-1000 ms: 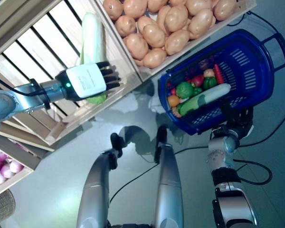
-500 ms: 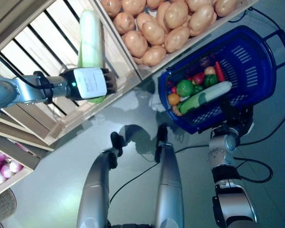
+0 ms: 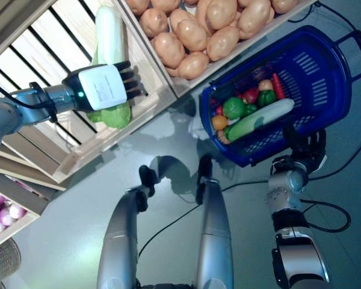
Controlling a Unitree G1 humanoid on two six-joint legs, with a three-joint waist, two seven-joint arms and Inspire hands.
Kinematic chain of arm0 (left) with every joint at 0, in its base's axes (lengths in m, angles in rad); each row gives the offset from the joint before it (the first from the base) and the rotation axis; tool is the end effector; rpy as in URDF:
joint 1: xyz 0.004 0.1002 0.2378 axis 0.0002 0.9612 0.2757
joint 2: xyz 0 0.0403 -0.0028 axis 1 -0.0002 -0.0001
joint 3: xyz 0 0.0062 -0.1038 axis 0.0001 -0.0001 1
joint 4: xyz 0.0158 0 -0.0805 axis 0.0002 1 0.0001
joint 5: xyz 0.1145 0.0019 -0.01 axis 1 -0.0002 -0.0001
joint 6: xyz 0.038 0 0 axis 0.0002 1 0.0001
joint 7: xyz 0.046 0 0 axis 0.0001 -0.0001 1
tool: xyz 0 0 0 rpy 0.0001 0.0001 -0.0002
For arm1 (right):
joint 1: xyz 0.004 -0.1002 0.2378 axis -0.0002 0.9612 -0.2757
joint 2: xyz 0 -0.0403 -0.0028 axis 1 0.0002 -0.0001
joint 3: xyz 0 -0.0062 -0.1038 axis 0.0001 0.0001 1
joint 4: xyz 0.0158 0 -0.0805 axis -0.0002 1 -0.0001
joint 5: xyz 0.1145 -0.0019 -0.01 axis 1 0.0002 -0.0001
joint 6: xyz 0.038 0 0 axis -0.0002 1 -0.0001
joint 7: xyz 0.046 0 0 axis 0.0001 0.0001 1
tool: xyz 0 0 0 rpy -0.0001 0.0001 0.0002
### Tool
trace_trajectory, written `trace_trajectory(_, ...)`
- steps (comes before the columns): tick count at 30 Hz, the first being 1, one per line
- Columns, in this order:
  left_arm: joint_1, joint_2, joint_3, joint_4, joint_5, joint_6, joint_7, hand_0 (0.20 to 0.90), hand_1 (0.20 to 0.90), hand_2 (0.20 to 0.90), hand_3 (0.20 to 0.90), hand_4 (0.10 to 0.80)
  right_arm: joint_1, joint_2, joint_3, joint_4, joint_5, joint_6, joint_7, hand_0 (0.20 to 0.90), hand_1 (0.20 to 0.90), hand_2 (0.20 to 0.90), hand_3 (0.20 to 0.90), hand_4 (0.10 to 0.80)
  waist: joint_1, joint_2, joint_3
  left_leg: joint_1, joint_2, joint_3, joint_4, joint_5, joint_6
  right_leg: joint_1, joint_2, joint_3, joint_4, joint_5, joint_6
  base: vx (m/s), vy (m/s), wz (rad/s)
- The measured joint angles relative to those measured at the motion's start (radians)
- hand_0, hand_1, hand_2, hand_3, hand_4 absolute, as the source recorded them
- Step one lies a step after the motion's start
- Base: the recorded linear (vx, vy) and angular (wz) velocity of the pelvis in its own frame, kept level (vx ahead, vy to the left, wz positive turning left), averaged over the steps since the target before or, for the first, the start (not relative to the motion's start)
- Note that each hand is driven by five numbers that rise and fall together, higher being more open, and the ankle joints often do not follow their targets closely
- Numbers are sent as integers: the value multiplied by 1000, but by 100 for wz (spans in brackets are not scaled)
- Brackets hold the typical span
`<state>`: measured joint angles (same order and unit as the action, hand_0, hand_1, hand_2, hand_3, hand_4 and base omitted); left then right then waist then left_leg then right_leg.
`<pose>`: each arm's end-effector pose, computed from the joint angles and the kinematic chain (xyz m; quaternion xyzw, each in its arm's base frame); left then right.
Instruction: Put vegetables into the basket
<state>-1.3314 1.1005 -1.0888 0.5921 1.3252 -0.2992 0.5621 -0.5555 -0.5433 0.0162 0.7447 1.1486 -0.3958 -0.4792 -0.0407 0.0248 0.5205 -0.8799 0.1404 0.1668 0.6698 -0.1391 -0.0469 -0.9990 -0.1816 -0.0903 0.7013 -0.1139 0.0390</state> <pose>0.3422 0.2489 0.2708 0.9181 -0.3633 -0.0561 0.1485 0.3043 -0.2877 0.0991 0.3170 -0.0892 -0.3922 0.8589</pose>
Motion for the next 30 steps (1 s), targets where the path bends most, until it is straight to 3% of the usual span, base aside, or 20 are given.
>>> trace_trajectory(12, 19, -42, 10, 90, -1, 58, 106, 900, 900, 900, 900, 800, -33, -20, 1, -5, -1, 18, -2, 900, 900, 900, 900, 800, -5, -1, 0, -78, 7, -6, 65, -20, 11, -57, 1, 1, 21, 5, 3, -7, 20, -1)
trace_trajectory(14, 19, -55, 10, 112, -1, 58, 106, 620, 620, 620, 620, 613, -34, -20, 1, -5, -1, 18, -3, 900, 900, 900, 900, 800, -6, -1, 0, -81, 7, -6, 67, -21, 12, -59, 1, 1, 20, 7, 5, 0, 0, 0)
trace_trajectory(17, 19, -63, 24, 116, 6, 57, 108, 639, 639, 639, 639, 626, -42, -20, 1, -6, -2, 21, -11, 900, 900, 900, 900, 800, -12, -2, 0, -86, 7, -7, 62, -21, 13, -61, 1, 0, 15, 7, 5, 0, 0, 0)
trace_trajectory(19, 8, -62, 37, 113, 27, 58, 107, 535, 535, 535, 535, 557, -45, -21, 4, -7, -2, 24, -14, 900, 900, 900, 900, 800, -15, -2, 0, -87, 7, -6, 56, -21, 13, -61, 1, 0, 8, 9, 9, 0, 0, 0)
trace_trajectory(20, -4, -60, 37, 113, 41, 54, 105, 467, 467, 467, 467, 511, -45, -23, 9, -8, -2, 24, -15, 900, 900, 900, 900, 800, -17, -2, 0, -87, 7, -6, 54, -21, 13, -61, 1, 0, 5, 11, 12, 0, 0, 0)
trace_trajectory(21, -10, -58, 37, 112, 41, 45, 96, 340, 340, 340, 340, 427, -45, -25, 13, -12, -2, 24, -16, 900, 900, 900, 900, 800, -20, -2, 0, -87, 6, -4, 52, -21, 14, -61, 2, 0, 0, 13, 13, 0, 0, 0)
trace_trajectory(22, -10, -56, 37, 110, 40, 43, 95, 300, 300, 300, 300, 400, -45, -25, 14, -15, -2, 24, -16, 900, 900, 900, 900, 800, -21, -2, 0, -87, 6, -3, 51, -21, 14, -61, 2, 1, -1, 13, 13, 0, 0, 0)
trace_trajectory(30, -20, -46, 36, 53, 33, 38, 13, 300, 300, 300, 300, 400, -48, -33, 28, -20, -2, 24, -23, 900, 900, 900, 900, 800, -21, -2, 0, -87, 6, 1, 47, -23, 17, -61, 2, 4, -9, 16, 15, 0, 0, 0)
